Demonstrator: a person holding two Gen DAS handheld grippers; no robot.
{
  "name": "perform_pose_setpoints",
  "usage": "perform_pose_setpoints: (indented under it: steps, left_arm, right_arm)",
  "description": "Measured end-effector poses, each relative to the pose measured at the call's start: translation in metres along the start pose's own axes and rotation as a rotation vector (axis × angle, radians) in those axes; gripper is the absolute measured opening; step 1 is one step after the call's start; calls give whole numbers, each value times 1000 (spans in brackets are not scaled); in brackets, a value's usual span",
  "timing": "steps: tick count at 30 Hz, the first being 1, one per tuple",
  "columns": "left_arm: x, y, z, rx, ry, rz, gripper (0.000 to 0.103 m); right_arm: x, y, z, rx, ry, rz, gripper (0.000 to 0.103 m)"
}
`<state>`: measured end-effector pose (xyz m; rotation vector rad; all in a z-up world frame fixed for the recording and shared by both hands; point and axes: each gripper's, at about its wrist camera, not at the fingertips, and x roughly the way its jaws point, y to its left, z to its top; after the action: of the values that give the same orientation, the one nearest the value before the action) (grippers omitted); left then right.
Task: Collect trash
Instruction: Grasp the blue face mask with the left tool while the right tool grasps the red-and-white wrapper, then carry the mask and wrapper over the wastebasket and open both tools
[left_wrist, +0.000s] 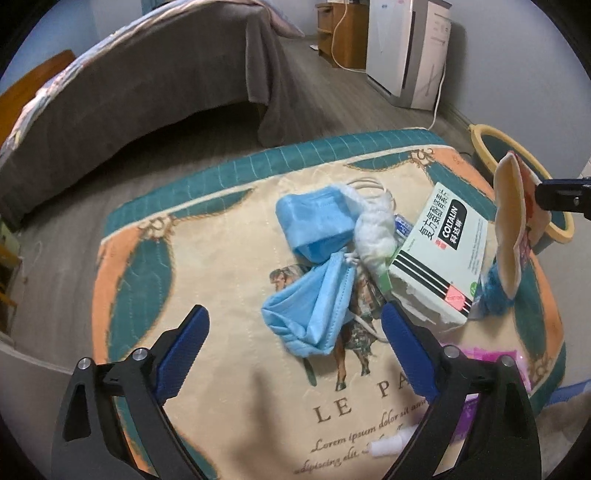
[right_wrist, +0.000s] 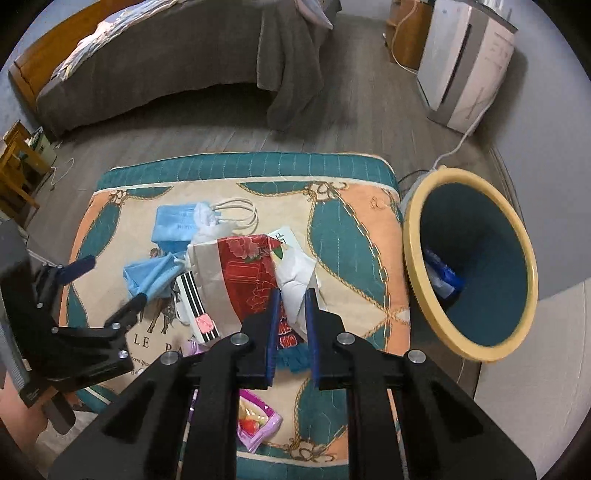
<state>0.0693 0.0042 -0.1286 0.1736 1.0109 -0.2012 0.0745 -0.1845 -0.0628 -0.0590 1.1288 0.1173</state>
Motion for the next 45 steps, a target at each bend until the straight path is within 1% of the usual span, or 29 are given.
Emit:
perform_pose_setpoints:
  steps: [3,5,7,8,9,11,12,13,14,17,18,27,33,36,40,45]
  left_arm:
    - [10,-3,0,-6,8,-4,91]
    - [15,-6,-1,4,23,-5,81]
    - [23,-7,-3,12,48,-2,74]
    - [25,-7,-3,13,56,-2,68]
    - [28,-8,-4,15,64,-5,64]
    - [32,-8,-5,19,79,-8,47]
    - [32,-9,-6,23,84,-3,44]
    - [31,-9,-6,27,83,-1,39]
    - [31,-8,-5,28,79,-3,36]
    - [16,-7,0,15,36,-17,30]
    - [7,-6,2,7,7,-17,30]
    - [-50,0,23,-39,-168,-31,29]
    - [-76,-16,39,5,-253,-41,29]
    - [-83,-28,46,25,-272,-54,29]
    - [-85,-40,52,42,-278,-59,29]
    - [-84,-59,62,75,-272,-82,29]
  right_arm:
    - [4,-4,3,32,10,24,13]
    - [4,-5,4,40,9,28,13]
    - [3,-6,4,38,6,32,13]
    - [2,-6,4,37,6,34,13]
    - [2,-6,4,36,6,37,13]
    - [1,-8,4,35,4,38,13]
    - [1,-8,5,35,3,38,13]
    - [1,-8,5,35,2,37,13]
    - [1,-9,5,35,2,37,13]
    - [-1,-11,8,39,-5,35,13]
    - [-3,-12,9,45,-12,38,13]
    - [-19,-24,16,70,-70,34,13]
    - [-30,-39,18,108,-99,27,13]
    - [-32,-46,18,125,-104,24,13]
    - [-31,-55,21,142,-109,26,13]
    - [-34,-64,19,140,-120,10,13]
